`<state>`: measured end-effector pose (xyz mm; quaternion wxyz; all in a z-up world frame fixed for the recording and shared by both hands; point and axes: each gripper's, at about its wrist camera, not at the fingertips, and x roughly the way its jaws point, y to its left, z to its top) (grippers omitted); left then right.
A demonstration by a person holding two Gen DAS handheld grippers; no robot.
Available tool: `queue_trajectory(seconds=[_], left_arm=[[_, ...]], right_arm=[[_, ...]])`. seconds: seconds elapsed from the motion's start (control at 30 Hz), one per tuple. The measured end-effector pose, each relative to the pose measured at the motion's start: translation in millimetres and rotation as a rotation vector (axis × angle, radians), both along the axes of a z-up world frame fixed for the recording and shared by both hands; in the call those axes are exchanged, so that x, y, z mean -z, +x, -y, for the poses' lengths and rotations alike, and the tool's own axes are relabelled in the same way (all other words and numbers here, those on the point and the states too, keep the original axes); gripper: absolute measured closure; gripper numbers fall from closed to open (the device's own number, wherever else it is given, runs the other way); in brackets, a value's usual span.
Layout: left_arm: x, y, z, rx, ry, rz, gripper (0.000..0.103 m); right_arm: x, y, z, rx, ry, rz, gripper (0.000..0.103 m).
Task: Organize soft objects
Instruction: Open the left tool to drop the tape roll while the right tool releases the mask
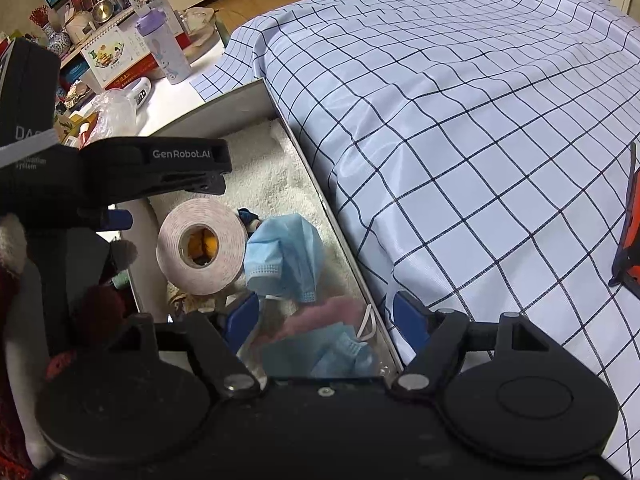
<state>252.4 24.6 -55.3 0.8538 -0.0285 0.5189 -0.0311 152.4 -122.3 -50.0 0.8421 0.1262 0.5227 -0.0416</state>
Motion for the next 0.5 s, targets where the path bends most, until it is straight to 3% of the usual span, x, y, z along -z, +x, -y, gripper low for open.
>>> queue_trajectory(seconds=[0.5], left_arm=[[0.6,1.1,-0.7,0.004,-0.019,-0.001,0.007]], right_arm=[[-2.9,-5.5,-0.4,-0.012,0.004,0.011,0.028]])
